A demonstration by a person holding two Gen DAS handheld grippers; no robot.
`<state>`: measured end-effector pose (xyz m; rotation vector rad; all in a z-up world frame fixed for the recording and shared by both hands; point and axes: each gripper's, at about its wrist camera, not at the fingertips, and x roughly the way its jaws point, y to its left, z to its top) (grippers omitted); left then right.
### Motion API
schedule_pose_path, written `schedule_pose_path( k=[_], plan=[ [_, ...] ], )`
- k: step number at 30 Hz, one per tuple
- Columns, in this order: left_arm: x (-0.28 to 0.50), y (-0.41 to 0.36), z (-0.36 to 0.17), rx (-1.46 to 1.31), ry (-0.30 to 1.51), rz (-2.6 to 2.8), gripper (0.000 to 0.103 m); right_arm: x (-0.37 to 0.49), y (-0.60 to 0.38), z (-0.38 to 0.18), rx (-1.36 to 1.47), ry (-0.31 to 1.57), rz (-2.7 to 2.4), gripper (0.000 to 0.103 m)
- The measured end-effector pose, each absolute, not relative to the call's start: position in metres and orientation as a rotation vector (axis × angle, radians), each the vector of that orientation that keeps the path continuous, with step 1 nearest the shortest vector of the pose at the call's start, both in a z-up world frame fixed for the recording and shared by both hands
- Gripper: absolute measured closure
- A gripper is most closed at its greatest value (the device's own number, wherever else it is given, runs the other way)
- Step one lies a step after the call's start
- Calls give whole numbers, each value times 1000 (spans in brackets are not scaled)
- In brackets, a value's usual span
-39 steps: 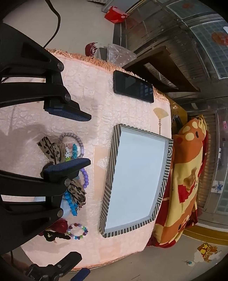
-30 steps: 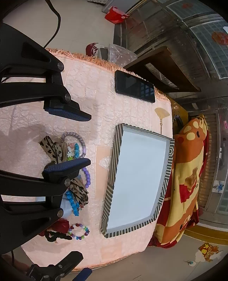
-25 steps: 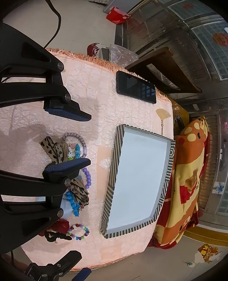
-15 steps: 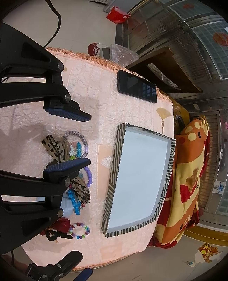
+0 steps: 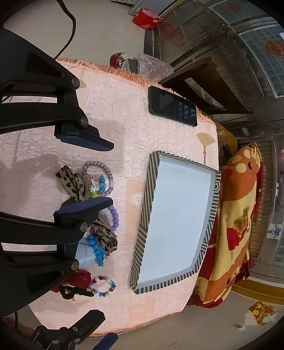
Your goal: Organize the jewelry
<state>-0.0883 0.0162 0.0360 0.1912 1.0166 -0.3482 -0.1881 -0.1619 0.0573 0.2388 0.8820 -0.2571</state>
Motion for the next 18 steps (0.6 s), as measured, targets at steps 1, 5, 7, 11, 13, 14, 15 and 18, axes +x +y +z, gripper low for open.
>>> schedule_pose_path(
  k=[1,5,7,11,13,14,15,18],
  plan=[
    [-89,16,36,191,1017,-348,60,-188,-162,57,244,884,-258,0],
    [-89,17,34,192,1020,-350,60,-188,-164,55,257,891,-261,0],
    [-89,16,34,191,1023,-351,60,-188,-164,55,264,888,-261,0],
    [-87,17,32,194,1030,-350,60,-187,-163,53,261,901,-262,0],
    [-87,18,31,195,1034,-350,60,-187,-162,51,251,904,-266,0],
    [-86,18,31,194,1035,-349,60,-186,-161,50,248,908,-267,0],
    [-86,18,31,192,1036,-348,60,-186,-161,50,247,912,-266,0],
    [-85,19,30,192,1039,-345,60,-185,-160,48,244,917,-262,0]
  ],
)
